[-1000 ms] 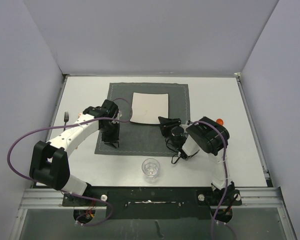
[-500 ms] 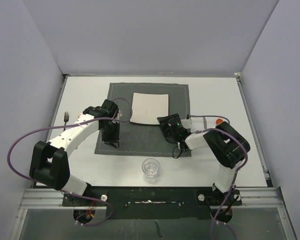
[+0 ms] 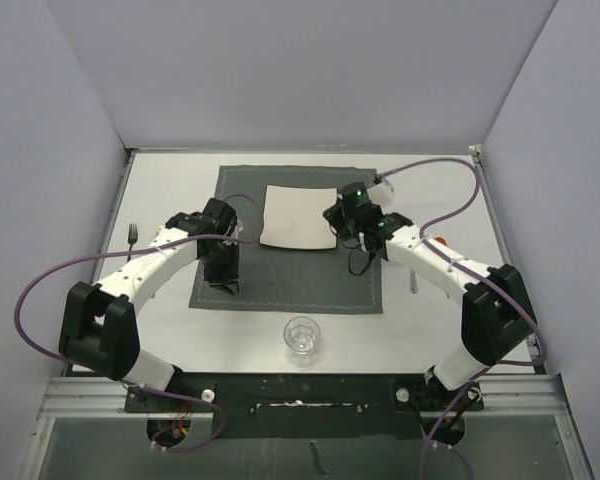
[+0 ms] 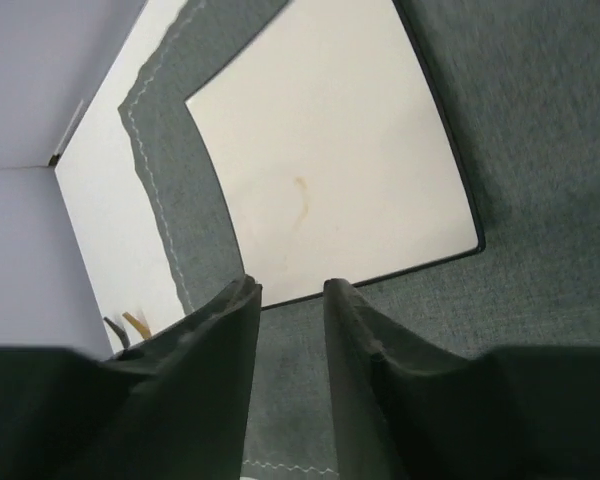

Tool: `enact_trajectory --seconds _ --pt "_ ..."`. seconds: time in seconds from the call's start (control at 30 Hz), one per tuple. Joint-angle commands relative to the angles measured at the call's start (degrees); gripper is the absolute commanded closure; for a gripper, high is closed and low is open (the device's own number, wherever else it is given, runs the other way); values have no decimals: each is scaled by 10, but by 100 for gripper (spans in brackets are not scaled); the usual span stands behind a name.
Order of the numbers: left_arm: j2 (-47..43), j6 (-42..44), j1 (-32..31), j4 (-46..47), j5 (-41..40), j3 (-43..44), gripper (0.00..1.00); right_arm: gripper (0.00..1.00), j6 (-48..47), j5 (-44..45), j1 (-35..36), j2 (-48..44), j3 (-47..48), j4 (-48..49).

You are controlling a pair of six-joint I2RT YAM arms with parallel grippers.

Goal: Set the dinner table for one person
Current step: Place the plate on the napkin, then adjust the napkin at the center of the board.

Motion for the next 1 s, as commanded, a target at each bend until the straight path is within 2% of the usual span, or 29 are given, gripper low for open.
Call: enact_trajectory --seconds 0.0,0.03,0.07,0.1,0.33,0.57,0.97 --pt "-3 -10 7 18 -19 29 87 88 -163 27 -31 -35 121 -226" --pt "0 -11 9 17 -24 31 89 99 -187 22 -36 -33 144 -268" --pt "4 -11 11 18 -28 32 93 100 -204 24 -39 -33 162 -311" --pt "8 -13 13 18 -32 33 100 100 -218 26 -39 -34 173 -345" --pt "44 -28 28 1 -62 27 100 100 -280 17 -45 -75 100 -426" --pt "42 -64 48 -2 -74 12 100 100 -294 -33 -33 -93 -17 -389" --pt "45 -157 47 23 -58 -29 100 100 -304 -68 -15 -97 -133 -297"
